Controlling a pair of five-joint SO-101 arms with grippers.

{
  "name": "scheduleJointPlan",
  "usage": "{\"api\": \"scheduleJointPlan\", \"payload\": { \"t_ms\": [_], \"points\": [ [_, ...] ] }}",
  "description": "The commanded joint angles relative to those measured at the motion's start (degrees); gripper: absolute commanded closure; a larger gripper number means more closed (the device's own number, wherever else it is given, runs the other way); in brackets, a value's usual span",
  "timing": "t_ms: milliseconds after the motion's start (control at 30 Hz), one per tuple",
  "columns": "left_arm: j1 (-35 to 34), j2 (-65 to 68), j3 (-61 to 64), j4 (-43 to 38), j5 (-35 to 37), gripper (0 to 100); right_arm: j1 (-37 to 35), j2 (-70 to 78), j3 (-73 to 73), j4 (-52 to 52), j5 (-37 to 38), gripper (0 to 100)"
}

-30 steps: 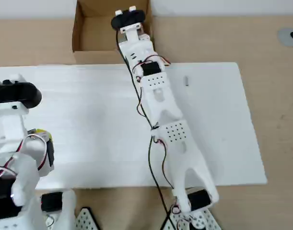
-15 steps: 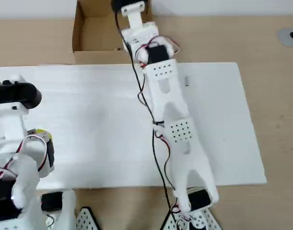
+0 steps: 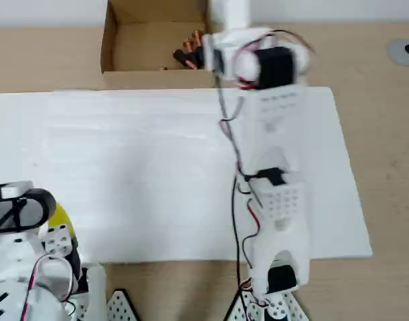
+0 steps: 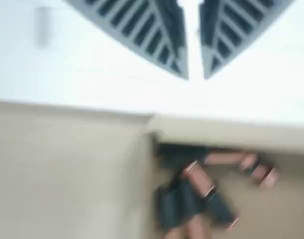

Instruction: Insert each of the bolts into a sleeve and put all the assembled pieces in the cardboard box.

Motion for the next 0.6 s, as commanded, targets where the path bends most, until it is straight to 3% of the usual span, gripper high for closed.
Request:
{"api": "scheduleJointPlan", "payload": {
  "t_ms": [0, 133, 367, 567],
  "points": [
    [-0.70, -6.29, 8.53, -3.43, -0.26, 99, 4.79, -9.36, 1.63, 1.14, -0.53, 98.9],
    [-0.70, -8.40, 14.33, -5.45, -0.35, 99, 6.81, -21.32, 13.85, 1.23, -0.53, 98.9],
    [-0.70, -8.04, 25.67, -8.97, -0.35, 99, 6.73, -51.12, 60.26, 0.44, -0.35, 98.8],
    [-0.62, -7.78, 28.31, -10.55, -0.26, 99, 8.13, -72.04, 96.40, -7.91, -0.18, 98.8]
  ]
}}
